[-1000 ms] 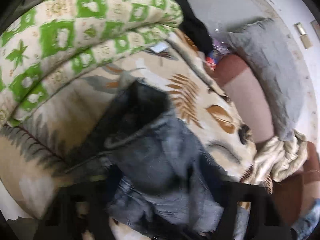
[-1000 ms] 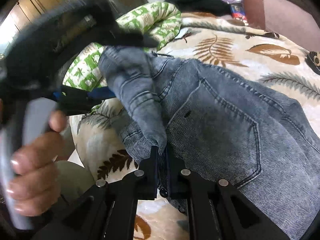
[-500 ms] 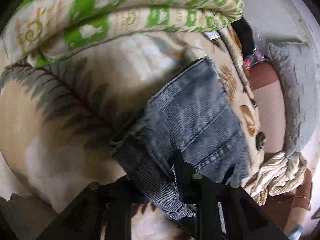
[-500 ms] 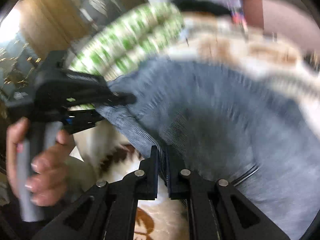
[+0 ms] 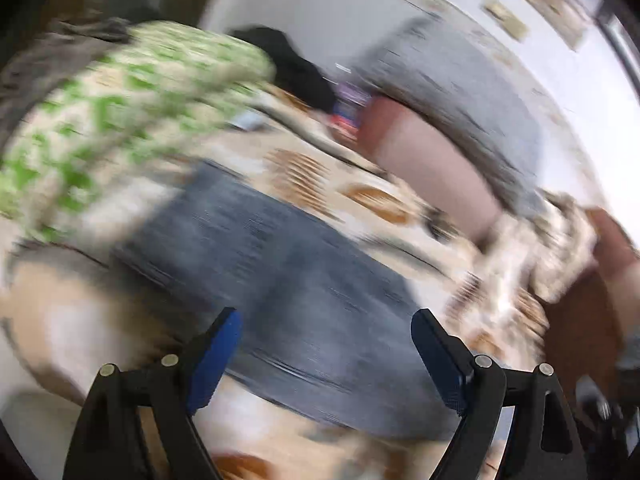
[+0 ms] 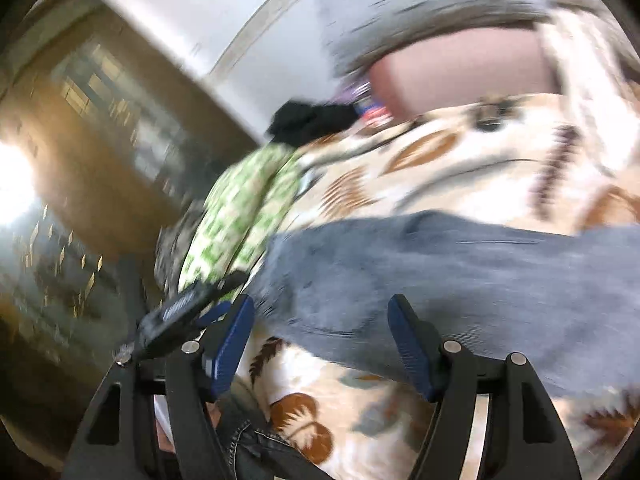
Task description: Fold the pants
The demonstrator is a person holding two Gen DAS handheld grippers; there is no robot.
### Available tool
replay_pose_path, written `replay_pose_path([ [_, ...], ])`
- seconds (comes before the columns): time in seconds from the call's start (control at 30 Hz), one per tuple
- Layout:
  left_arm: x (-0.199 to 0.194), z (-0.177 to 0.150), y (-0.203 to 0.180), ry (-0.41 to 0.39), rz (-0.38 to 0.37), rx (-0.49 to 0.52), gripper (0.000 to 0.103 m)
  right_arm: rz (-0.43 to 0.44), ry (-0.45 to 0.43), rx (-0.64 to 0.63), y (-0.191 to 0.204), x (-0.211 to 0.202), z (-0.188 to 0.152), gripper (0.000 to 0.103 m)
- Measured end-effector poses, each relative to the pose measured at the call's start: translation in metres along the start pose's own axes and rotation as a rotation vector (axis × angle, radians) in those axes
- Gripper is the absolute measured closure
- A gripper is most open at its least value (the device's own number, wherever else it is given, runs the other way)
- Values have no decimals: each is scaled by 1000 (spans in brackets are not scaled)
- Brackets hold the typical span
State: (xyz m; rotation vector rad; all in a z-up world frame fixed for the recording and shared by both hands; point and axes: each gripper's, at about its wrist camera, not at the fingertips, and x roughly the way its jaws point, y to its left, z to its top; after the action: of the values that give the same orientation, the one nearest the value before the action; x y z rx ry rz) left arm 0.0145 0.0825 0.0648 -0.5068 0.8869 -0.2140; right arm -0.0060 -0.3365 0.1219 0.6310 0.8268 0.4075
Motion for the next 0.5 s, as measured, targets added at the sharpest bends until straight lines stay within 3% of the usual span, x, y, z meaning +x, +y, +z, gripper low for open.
replay_pose_path([
  [0.1, 8, -24, -40, 86, -125, -2, 14, -40, -64, 89, -40, -45, 11, 32],
  [0.23, 31, -67, -96, 242, -254, -18, 14, -146, -58, 179, -105, -86, 24, 28],
  [0.37, 68, -117, -141, 413, -293, -28, 14, -217, -34, 287, -176, -110, 21, 27],
  [0.5, 101, -161, -179, 508, -266, -6, 14, -233, -4, 378, -230, -121, 12, 27],
])
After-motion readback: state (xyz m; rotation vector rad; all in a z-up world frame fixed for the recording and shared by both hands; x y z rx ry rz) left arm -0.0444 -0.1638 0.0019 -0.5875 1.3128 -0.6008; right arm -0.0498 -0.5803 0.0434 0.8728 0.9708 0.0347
